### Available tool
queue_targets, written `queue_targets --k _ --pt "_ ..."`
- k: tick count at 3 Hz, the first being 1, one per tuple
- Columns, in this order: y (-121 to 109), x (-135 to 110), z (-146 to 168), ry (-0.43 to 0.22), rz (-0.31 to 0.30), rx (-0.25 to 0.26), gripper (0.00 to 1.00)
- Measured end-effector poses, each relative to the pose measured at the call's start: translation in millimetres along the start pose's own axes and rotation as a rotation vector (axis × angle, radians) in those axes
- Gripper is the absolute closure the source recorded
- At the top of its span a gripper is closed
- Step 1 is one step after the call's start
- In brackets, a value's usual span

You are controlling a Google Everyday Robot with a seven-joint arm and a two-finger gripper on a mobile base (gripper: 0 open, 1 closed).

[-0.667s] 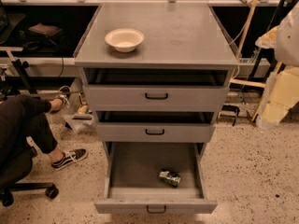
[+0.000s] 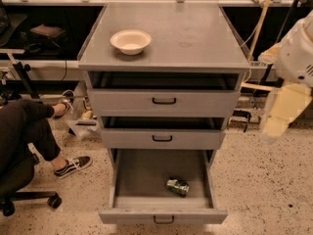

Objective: Pick green can from bottom drawer and place on counter

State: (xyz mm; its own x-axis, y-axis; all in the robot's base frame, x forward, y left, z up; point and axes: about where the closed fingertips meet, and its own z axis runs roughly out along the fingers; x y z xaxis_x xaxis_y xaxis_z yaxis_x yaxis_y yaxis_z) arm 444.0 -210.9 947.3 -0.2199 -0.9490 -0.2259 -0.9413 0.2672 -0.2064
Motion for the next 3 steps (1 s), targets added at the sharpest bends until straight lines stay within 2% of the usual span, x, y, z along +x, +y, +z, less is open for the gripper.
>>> queue_targets --k 1,2,3 --pt "19.7 -3.0 98.5 -0.107 0.035 -0.159 0.0" --pt "64.6 -13.9 229.5 -0.227 0.128 -0.362 0.0" --pt "113.9 -20.3 340.2 -0.295 0.222 -0.5 0.0"
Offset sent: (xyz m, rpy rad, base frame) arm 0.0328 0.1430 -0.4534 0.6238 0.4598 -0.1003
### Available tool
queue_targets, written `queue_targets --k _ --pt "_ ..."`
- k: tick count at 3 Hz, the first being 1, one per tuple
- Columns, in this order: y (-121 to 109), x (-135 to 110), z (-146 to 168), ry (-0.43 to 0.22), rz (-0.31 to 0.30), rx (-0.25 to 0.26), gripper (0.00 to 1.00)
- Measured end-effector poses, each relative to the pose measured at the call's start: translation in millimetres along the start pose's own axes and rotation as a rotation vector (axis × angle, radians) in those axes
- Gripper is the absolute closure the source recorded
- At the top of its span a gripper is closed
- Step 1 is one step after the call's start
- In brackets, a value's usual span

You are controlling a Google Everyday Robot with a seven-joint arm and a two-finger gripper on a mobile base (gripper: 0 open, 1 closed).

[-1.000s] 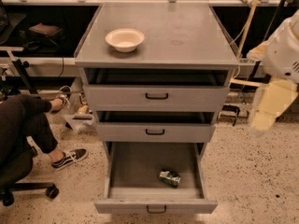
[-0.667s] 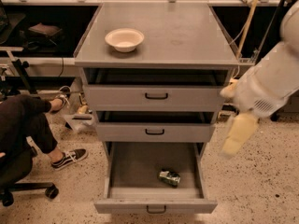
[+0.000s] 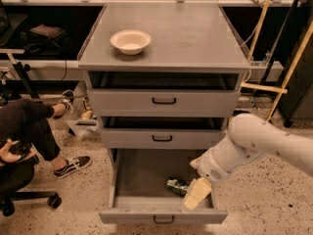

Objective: Pick green can from bottom drawer and place on counter

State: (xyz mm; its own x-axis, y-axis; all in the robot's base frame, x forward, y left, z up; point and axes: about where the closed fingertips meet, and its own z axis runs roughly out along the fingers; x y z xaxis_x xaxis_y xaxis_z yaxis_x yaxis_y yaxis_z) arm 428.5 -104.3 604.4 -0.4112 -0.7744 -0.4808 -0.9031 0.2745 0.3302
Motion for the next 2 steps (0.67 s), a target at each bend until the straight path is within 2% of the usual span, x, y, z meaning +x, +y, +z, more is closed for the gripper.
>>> queue_targets --k 1,2 --pt "-37.1 9.0 84.4 -0.073 0.054 -0.016 0.0" --pt "-104.3 -15.5 132.1 -0.163 0.048 0.103 0.0"
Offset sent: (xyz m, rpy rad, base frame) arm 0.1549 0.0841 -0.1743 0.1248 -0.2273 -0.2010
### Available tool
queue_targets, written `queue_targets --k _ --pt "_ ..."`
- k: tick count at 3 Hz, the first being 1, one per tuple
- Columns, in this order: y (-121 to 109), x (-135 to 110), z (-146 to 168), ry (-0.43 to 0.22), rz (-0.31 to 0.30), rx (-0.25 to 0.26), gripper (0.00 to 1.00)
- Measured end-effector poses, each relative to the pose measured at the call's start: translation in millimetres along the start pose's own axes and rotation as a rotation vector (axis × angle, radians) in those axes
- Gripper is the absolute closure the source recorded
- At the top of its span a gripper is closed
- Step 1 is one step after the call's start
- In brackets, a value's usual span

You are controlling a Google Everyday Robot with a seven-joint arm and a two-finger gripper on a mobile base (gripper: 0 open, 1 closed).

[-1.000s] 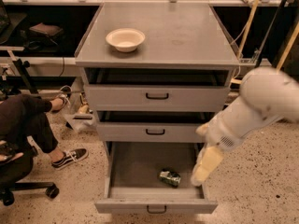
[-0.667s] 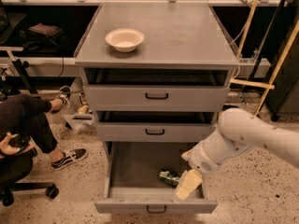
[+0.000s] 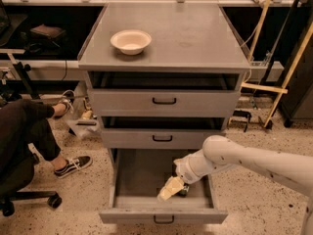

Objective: Pick green can from bottom drawer and place on counter

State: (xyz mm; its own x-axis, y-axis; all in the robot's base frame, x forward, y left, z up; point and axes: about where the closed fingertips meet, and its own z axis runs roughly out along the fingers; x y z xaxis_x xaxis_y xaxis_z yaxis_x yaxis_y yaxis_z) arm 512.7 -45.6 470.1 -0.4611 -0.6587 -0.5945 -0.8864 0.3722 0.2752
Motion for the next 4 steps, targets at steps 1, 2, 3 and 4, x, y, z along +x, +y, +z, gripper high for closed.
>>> queue_targets --k 1,2,3,4 --pt "0.6 0.2 0.2 0.001 0.0 -0.002 0.0" --pt "-22.0 1.3 2.5 -0.042 -0.002 0.023 0.0" --pt "-66.3 17.5 -6.2 -0.154 0.035 0.056 0.0" --pt "-118.3 42.0 -20.8 -0.271 0.059 0.161 0.0"
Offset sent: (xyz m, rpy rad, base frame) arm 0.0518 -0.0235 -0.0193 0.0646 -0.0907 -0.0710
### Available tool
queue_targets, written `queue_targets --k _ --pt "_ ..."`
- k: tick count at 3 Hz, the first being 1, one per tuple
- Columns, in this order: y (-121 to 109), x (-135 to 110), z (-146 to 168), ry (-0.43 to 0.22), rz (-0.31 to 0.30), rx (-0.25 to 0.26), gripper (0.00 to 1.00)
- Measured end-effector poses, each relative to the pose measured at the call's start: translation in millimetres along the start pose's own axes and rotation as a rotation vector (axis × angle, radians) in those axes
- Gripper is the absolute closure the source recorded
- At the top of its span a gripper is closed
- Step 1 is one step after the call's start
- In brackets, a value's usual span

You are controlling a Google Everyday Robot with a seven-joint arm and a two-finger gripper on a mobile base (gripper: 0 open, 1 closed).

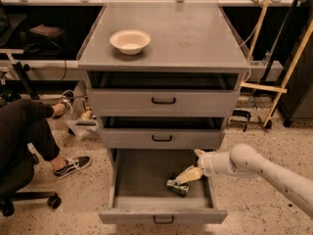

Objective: Pick green can from bottom drawer and place on counter

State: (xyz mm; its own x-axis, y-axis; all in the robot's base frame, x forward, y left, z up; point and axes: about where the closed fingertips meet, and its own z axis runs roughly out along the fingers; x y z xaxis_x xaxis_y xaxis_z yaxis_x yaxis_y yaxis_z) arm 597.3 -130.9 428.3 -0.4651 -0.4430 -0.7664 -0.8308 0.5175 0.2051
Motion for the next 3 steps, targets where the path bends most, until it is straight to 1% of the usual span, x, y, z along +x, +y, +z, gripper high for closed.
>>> queue_targets --k 1,2,3 --pt "-4.5 1.6 0.9 -0.005 -0.001 0.005 0.0" --pt "-3.8 5.3 27.1 0.036 -0.019 0.02 0.0" --pt "-51.0 19.3 74.3 0.086 0.006 0.136 0.0"
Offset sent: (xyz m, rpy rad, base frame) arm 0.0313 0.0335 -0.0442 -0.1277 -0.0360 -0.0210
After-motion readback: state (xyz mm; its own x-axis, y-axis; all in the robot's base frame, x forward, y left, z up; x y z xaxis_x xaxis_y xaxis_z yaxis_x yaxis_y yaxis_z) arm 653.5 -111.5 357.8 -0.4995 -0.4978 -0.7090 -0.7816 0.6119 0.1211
